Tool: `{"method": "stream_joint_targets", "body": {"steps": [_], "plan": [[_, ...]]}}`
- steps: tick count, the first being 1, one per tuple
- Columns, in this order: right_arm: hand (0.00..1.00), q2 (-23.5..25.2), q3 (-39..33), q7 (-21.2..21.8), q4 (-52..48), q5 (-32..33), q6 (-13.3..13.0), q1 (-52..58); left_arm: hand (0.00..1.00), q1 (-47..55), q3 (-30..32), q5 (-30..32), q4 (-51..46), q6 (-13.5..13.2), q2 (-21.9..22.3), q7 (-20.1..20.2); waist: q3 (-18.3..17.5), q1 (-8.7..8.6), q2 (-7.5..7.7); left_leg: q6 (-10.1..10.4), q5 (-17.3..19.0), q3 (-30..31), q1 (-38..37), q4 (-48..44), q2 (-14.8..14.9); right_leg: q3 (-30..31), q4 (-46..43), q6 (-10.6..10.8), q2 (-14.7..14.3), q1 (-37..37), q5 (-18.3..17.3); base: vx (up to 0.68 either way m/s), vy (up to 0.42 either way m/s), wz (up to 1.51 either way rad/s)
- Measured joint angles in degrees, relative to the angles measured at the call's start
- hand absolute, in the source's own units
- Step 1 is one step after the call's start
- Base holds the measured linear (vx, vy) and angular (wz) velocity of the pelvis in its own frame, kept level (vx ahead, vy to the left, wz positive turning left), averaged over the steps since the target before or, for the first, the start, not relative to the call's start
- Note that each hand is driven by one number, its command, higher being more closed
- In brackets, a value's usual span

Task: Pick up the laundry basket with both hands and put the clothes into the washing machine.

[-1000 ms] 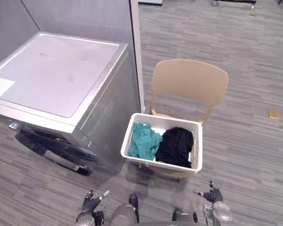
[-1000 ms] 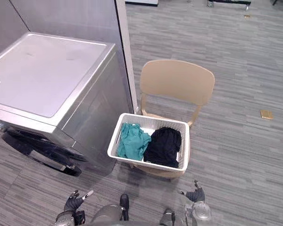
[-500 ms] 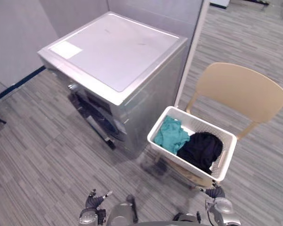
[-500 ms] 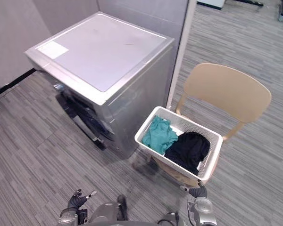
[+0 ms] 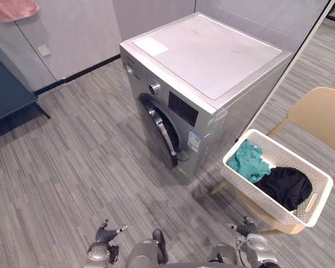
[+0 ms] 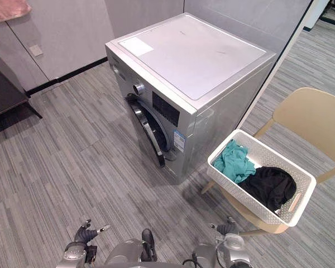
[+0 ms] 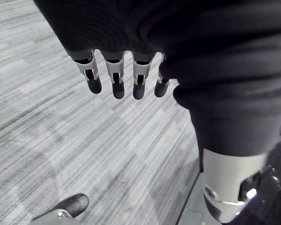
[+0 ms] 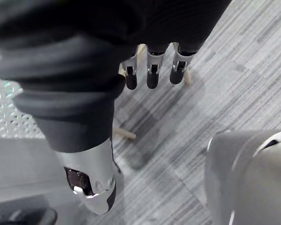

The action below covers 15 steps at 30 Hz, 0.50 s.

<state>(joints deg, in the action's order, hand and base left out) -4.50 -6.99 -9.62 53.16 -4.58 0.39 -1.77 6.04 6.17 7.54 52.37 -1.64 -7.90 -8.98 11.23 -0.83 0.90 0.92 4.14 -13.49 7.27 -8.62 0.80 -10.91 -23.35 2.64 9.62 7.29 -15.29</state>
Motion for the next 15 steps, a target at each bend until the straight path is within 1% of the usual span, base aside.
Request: {"method": "stream_joint_targets", "body": {"steps": [2,5,6,7,8,9,10,11,13,14,15], "plan": [[0.00,1.03,2.55,1.24,-3.01,0.04,-0.06,0.47,0.00,-0.26,-0.60,-0.14,-0.05,-0.09,0.56,0.01,0.11,0.18,0.26,-0.08,-2.66,2.91,0.32,1.05,-0.39,-1.60,0.91,-0.03,-0.49,-0.77,-0.23,0.04,-0.055,0.38],[0.00,1.88,5.56,1.48,-5.93,-0.06,-0.11,-0.17,0.00,-0.62,-1.02,-0.39,-1.24,-0.89,1.07,0.02,0.15,0.44,0.25,-0.70,-3.78,5.36,0.53,2.35,-1.04,-3.78,2.29,0.38,-0.41,-1.80,-0.05,0.09,-0.029,0.41],[0.00,1.93,7.68,1.91,-7.83,-0.07,-0.12,-0.85,0.00,-0.62,-1.00,-0.63,-1.86,-1.36,1.27,0.01,0.19,1.41,0.13,-0.80,-3.97,5.87,1.06,2.60,-1.07,-4.64,3.26,0.40,-0.49,-1.91,0.05,0.13,-0.034,0.32],[0.00,2.00,10.10,2.14,-9.99,-0.07,-0.19,-2.08,0.00,-0.51,-0.92,-0.92,-2.60,-1.49,1.49,-0.04,0.22,2.59,0.09,-1.30,-4.65,6.50,2.09,2.50,-1.19,-5.33,3.82,-0.16,-0.71,-1.47,0.60,0.13,-0.031,0.29],[0.00,2.05,11.07,2.14,-11.04,-0.07,-0.31,-2.98,0.00,-0.54,-0.92,-1.08,-2.87,-1.49,1.65,-0.06,0.30,3.05,-0.03,-1.32,-4.67,6.94,2.80,2.44,-1.26,-5.79,3.96,-0.19,-0.83,-1.11,0.64,0.15,-0.058,0.38],[0.00,2.14,12.65,2.12,-13.09,-0.05,-0.67,-5.50,0.00,-0.55,-0.94,-1.34,-3.77,-1.51,2.17,-0.11,0.91,3.55,-0.50,-1.46,-4.88,7.78,4.53,1.87,-1.28,-6.74,4.21,-0.31,-0.99,-0.53,0.95,0.13,-0.065,0.46],[0.00,2.18,14.23,2.06,-14.69,-0.03,-1.65,-8.57,0.00,-0.63,-0.97,-1.54,-4.91,-1.50,2.45,-0.23,1.96,4.35,-0.96,-1.44,-4.90,8.69,5.88,1.45,-1.38,-6.97,4.10,-0.47,-1.10,0.27,1.05,0.13,-0.063,0.43],[0.00,2.16,14.73,2.05,-15.40,-0.02,-1.99,-10.21,0.00,-0.85,-0.97,-1.86,-5.45,-1.52,2.60,-0.36,2.79,4.99,-1.15,-1.44,-4.95,8.87,6.25,1.24,-1.37,-7.05,4.02,-0.47,-1.14,0.44,1.04,0.07,-0.043,0.32],[0.00,1.71,16.40,1.94,-17.98,-0.01,-2.82,-16.83,0.00,-1.39,-1.04,-2.96,-7.61,-1.59,3.29,-1.39,5.09,6.69,-1.72,-1.18,-5.11,9.90,8.77,0.04,-1.34,-7.84,3.25,-0.49,-1.13,2.14,1.02,0.05,-0.046,0.29],[0.00,1.66,16.51,1.81,-18.64,0.01,-3.04,-18.13,0.00,-1.54,-1.06,-3.14,-8.12,-1.63,3.43,-1.49,5.68,6.93,-1.79,-0.83,-5.34,10.32,9.20,0.05,-1.39,-8.07,3.19,-0.50,-1.12,2.37,1.01,0.04,-0.037,0.31],[0.00,1.59,16.29,0.97,-19.34,0.05,-3.66,-21.01,0.00,-2.08,-1.28,-3.54,-8.62,-2.00,3.45,-1.67,6.75,7.87,-1.76,-0.57,-5.51,10.62,10.06,0.04,-1.37,-8.27,2.50,-0.77,-0.76,3.26,0.80,0.02,-0.027,0.29]]}}
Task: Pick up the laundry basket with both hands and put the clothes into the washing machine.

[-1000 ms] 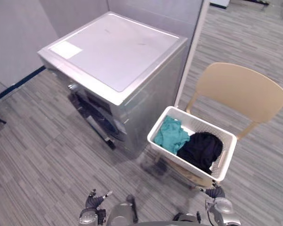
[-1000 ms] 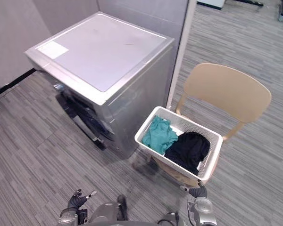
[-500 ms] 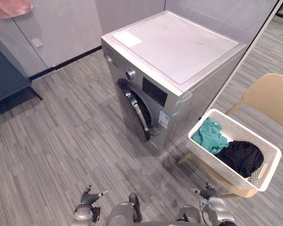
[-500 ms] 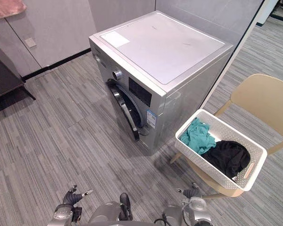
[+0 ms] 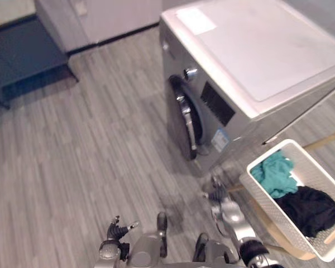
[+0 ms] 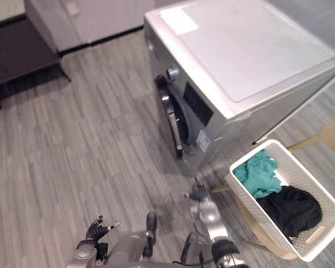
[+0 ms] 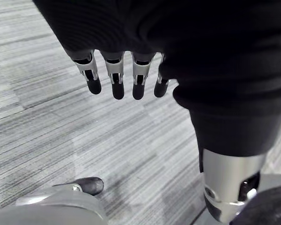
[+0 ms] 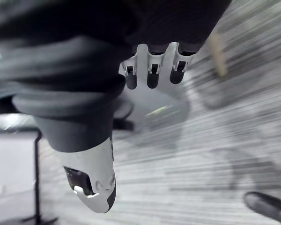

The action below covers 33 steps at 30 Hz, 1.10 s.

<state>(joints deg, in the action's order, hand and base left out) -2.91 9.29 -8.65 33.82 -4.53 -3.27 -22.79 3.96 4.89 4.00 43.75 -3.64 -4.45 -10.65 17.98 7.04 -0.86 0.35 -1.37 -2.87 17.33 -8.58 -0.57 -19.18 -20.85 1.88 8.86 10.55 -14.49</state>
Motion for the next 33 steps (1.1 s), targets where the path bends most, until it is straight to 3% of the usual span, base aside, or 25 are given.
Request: {"method": "stream_joint_targets", "body": {"steps": [4,5,10,13,20,25,33], "plan": [[0.00,-2.70,-3.54,-2.42,-1.68,0.65,-0.18,-7.65,0.00,-1.17,-0.85,-1.72,-2.17,-0.85,0.41,-0.78,2.45,1.06,-0.18,1.14,-0.98,2.17,3.64,-0.41,-0.20,-1.56,-3.19,-0.66,0.41,3.57,-0.71,0.00,-0.037,0.37],[0.00,-4.39,-6.49,-4.65,-1.74,1.20,-0.13,-9.77,0.00,-1.82,-0.83,-2.39,-2.38,-0.89,0.60,-0.99,3.22,1.81,-0.09,1.49,-1.42,2.81,4.56,-0.37,-0.25,-1.72,-4.11,-0.91,0.46,4.59,-0.99,-0.01,-0.035,0.22],[0.00,-9.37,-9.87,-8.66,-1.54,4.59,-0.14,-14.75,0.00,-3.16,-1.04,-3.68,-2.66,-1.71,0.56,-1.72,5.07,1.89,-0.15,1.93,-3.26,4.39,8.00,0.31,-0.45,-2.94,-6.40,-1.39,0.90,8.38,-2.35,-0.06,-0.055,0.18],[0.00,-11.23,-10.84,-8.90,-0.55,8.62,0.04,-16.30,0.00,-4.23,-1.91,-3.77,-2.45,-1.73,0.26,-1.81,6.14,2.12,-0.57,1.93,-5.62,5.34,9.12,2.92,-0.36,-3.24,-7.23,-1.68,0.79,10.75,-2.51,-0.08,-0.080,0.09],[0.00,-10.07,-11.34,-9.13,3.16,15.05,1.23,-17.75,0.00,-8.25,-2.17,-4.49,-1.42,-1.73,-0.28,-1.82,6.32,3.32,-0.85,2.62,-8.14,9.15,12.14,5.87,-0.39,-6.00,-8.35,-2.63,0.57,13.93,-3.09,-0.06,-0.087,0.22],[0.00,-6.84,-6.48,-8.82,2.14,16.05,1.27,-21.40,0.00,-10.92,-2.21,-4.88,-1.43,-1.72,-0.47,-1.99,6.35,3.70,-0.91,3.30,-9.49,11.82,13.44,7.15,-0.46,-7.67,-9.22,-3.07,0.37,14.99,-3.91,-0.01,-0.090,0.25],[0.00,-1.80,-3.76,-8.52,0.82,20.63,-0.21,-26.16,0.00,-12.57,-2.59,-5.76,-1.59,-1.66,-0.10,-2.11,6.37,5.29,-0.91,4.27,-11.00,14.35,13.67,8.50,-0.38,-8.46,-9.76,-3.11,-0.34,14.97,-4.76,0.02,-0.102,0.18]]}}
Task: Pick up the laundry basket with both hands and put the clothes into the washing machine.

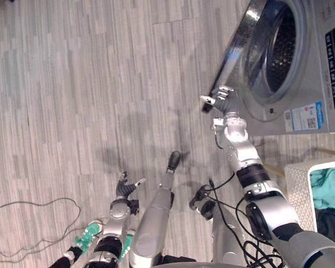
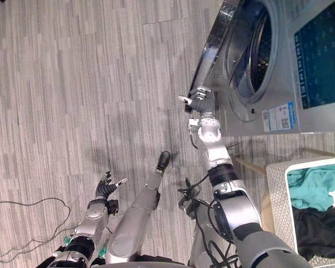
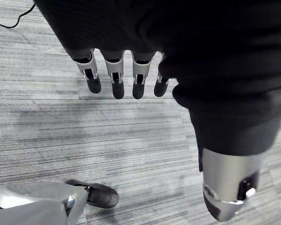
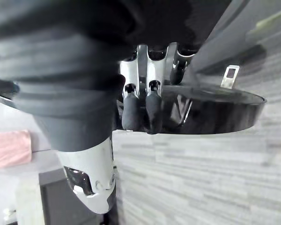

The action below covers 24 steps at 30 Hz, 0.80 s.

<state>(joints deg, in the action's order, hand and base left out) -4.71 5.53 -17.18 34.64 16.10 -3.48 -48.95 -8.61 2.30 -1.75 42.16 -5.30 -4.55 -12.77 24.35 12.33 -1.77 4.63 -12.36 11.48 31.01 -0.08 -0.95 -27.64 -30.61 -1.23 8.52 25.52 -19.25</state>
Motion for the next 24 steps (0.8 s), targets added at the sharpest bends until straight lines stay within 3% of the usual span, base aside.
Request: {"method": "stream_joint_targets", "body": {"steps": [4,7,10,12,15,18,24], "plan": [[0.00,2.54,0.81,-1.84,0.49,2.35,0.06,-8.53,0.00,-1.44,-2.39,0.05,-2.31,-0.02,-0.23,-0.01,0.04,2.41,-0.09,0.74,-0.49,3.21,0.93,0.13,-0.38,-3.13,0.31,-0.17,-0.33,-0.45,-0.71,0.00,-0.091,0.29],[0.00,0.87,-0.18,-1.60,0.39,2.80,-0.77,-17.64,0.00,-1.72,-6.36,0.03,-7.83,-0.45,-0.32,0.00,0.95,3.45,-1.83,2.15,-1.44,10.65,1.57,0.17,-2.67,-11.12,-1.91,-0.15,1.61,-3.02,-4.06,0.03,-0.139,1.36],[0.00,-7.74,-1.75,-1.63,-0.28,4.82,-3.61,-27.48,0.00,-1.64,-8.27,-0.53,-10.98,-1.68,-0.30,0.22,1.47,7.19,-3.50,2.74,-1.56,17.26,2.05,0.22,-5.85,-18.30,-5.86,0.48,4.65,-5.16,-8.03,0.01,-0.158,1.51],[0.00,-11.91,-2.92,-1.67,-0.09,6.18,-4.54,-30.97,0.00,-1.12,-7.98,-2.16,-11.07,-2.02,-1.01,0.27,1.52,9.01,-3.76,3.45,-2.20,20.00,2.22,0.86,-7.02,-20.07,-7.25,0.71,5.32,-5.74,-9.13,0.05,-0.173,1.20],[0.00,-16.35,-3.35,-1.68,1.64,8.69,-4.98,-32.89,0.00,1.25,-5.32,-4.67,-10.43,-2.07,-1.44,0.31,1.53,9.30,-3.75,3.74,-3.57,22.26,2.22,2.21,-7.87,-20.97,-7.62,1.64,5.51,-6.20,-9.84,0.07,-0.130,0.64],[0.00,-17.81,-2.09,-1.64,4.88,9.42,-4.50,-32.60,0.00,3.25,-4.01,-4.93,-8.40,-2.04,-1.45,0.38,1.58,9.06,-3.66,3.62,-3.67,20.96,2.27,2.22,-7.64,-19.66,-5.60,1.63,4.87,-6.21,-9.81,0.04,-0.038,-0.17],[0.00,-19.51,0.12,-1.30,-0.73,11.05,-4.64,-27.25,0.00,1.58,-3.99,-4.74,-5.35,-1.75,-1.47,1.30,1.67,7.58,-3.26,2.79,-5.37,14.33,2.19,4.66,-2.98,-12.05,-2.20,-0.27,1.37,-2.67,-6.88,-0.06,0.013,-0.77]]}}
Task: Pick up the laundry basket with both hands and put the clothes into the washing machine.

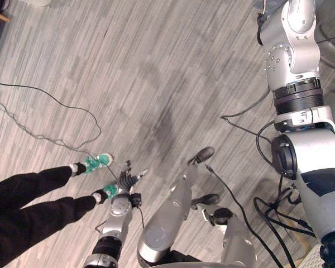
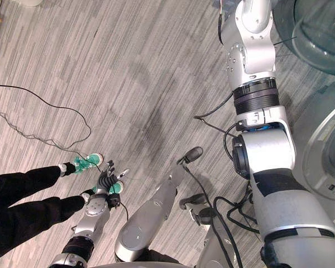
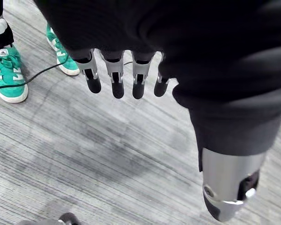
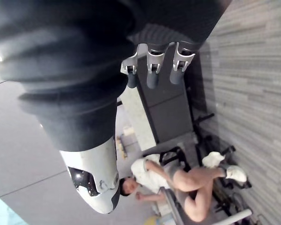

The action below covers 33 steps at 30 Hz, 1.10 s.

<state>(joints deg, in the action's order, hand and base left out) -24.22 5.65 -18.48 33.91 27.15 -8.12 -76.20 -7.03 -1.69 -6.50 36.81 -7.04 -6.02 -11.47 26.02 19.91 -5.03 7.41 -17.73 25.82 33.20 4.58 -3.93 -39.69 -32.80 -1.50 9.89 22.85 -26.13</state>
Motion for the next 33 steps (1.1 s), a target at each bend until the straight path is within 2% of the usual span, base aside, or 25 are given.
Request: {"method": "stream_joint_targets", "body": {"steps": [4,5,6,8,9,13,15,17,22,25,30,33], "plan": [[0.00,0.26,4.71,1.98,-6.57,-1.55,-0.30,10.27,0.00,-1.83,-0.21,0.63,0.96,0.24,-0.32,-0.12,0.23,-3.81,0.63,-0.62,-0.69,-5.82,-0.77,0.62,2.33,6.46,0.49,-0.25,-1.45,2.52,2.65,-0.09,0.026,-0.92],[0.00,0.66,6.53,3.04,-8.70,-4.19,-0.23,14.84,0.00,-2.66,-0.49,0.91,1.00,0.30,-1.12,-0.35,0.72,-5.32,1.48,-0.63,-0.69,-8.09,-1.72,0.64,3.07,8.86,0.90,-0.45,-2.01,2.62,3.52,-0.08,0.021,-0.83],[0.00,0.78,6.77,3.32,-9.00,-4.71,-0.23,15.68,0.00,-2.80,-0.51,1.05,1.01,0.32,-1.24,-0.40,0.74,-5.68,1.63,-0.64,-0.69,-8.42,-1.90,0.63,3.15,9.21,0.87,-0.40,-2.04,2.62,3.61,-0.08,0.004,-0.80],[0.00,0.92,8.85,5.73,-13.13,-9.46,-0.19,25.00,0.00,-4.26,-0.57,1.77,0.86,0.33,-2.09,-1.43,0.85,-7.99,2.91,-0.64,-0.69,-11.80,-3.45,0.63,4.19,12.86,1.27,-0.76,-2.90,2.77,4.84,-0.08,-0.020,-0.69],[0.00,1.09,8.95,6.07,-13.47,-9.99,-0.20,25.91,0.00,-4.39,-0.57,1.84,0.84,0.33,-2.19,-1.45,0.88,-8.26,2.98,-0.65,-0.69,-12.10,-3.61,0.63,4.25,13.17,1.26,-0.79,-2.93,2.77,4.90,-0.10,-0.033,-0.64],[0.00,3.27,8.54,8.58,-17.41,-17.80,-0.11,41.13,0.00,-6.82,-1.22,2.52,0.56,0.53,-3.72,-2.83,0.80,-11.68,3.58,-0.67,-0.67,-15.62,-4.38,0.62,5.18,16.58,1.19,-1.05,-3.53,3.90,6.19,-0.06,-0.031,-0.43],[0.00,4.93,8.10,8.99,-17.40,-20.77,0.75,46.83,0.00,-7.72,-1.21,2.60,0.15,0.61,-4.35,-3.70,0.73,-12.89,4.12,-0.72,-0.63,-17.01,-4.79,0.63,5.29,18.00,0.85,-0.95,-3.54,4.34,6.42,-0.03,-0.045,-0.38],[0.00,7.10,6.60,9.86,-17.52,-23.66,1.24,51.93,0.00,-8.43,-1.20,2.62,-0.77,1.03,-4.96,-3.89,0.74,-13.36,4.70,-1.38,-0.18,-18.90,-5.79,0.63,5.64,19.78,0.74,-0.94,-3.80,4.36,6.79,-0.02,-0.052,-0.46],[0.00,10.59,3.74,10.42,-22.30,-30.18,2.11,63.94,0.00,-12.10,-0.95,2.82,-0.88,2.17,-8.84,-5.45,0.14,-17.54,6.04,-3.90,1.66,-23.50,-7.81,0.62,6.12,23.63,0.55,-0.57,-4.27,4.54,7.49,-0.01,-0.032,-0.39],[0.00,11.84,0.96,10.69,-22.71,-31.76,2.12,67.76,0.00,-16.32,0.16,3.48,-0.60,2.36,-13.41,-6.81,-0.49,-19.32,7.23,-4.60,2.26,-25.62,-8.03,0.10,6.13,25.84,0.63,-0.18,-4.41,5.06,7.87,0.02,-0.023,-0.35],[0.00,11.96,-1.62,10.17,-24.92,-31.79,2.05,69.49,0.00,-25.87,0.57,5.08,1.07,3.22,-21.68,-8.32,-0.58,-20.44,8.17,-4.74,3.95,-27.10,-6.31,-3.83,6.54,27.35,1.04,-0.11,-4.97,5.39,8.61,0.00,-0.034,-0.15],[0.00,12.00,-3.13,9.60,-30.88,-31.75,1.69,70.39,0.00,-31.19,1.30,5.81,1.00,3.86,-25.22,-8.85,-0.56,-20.60,8.22,-4.68,3.98,-27.93,-4.51,-3.82,7.59,27.82,1.09,-0.68,-5.87,7.59,9.46,-0.05,-0.058,-0.22]]}}
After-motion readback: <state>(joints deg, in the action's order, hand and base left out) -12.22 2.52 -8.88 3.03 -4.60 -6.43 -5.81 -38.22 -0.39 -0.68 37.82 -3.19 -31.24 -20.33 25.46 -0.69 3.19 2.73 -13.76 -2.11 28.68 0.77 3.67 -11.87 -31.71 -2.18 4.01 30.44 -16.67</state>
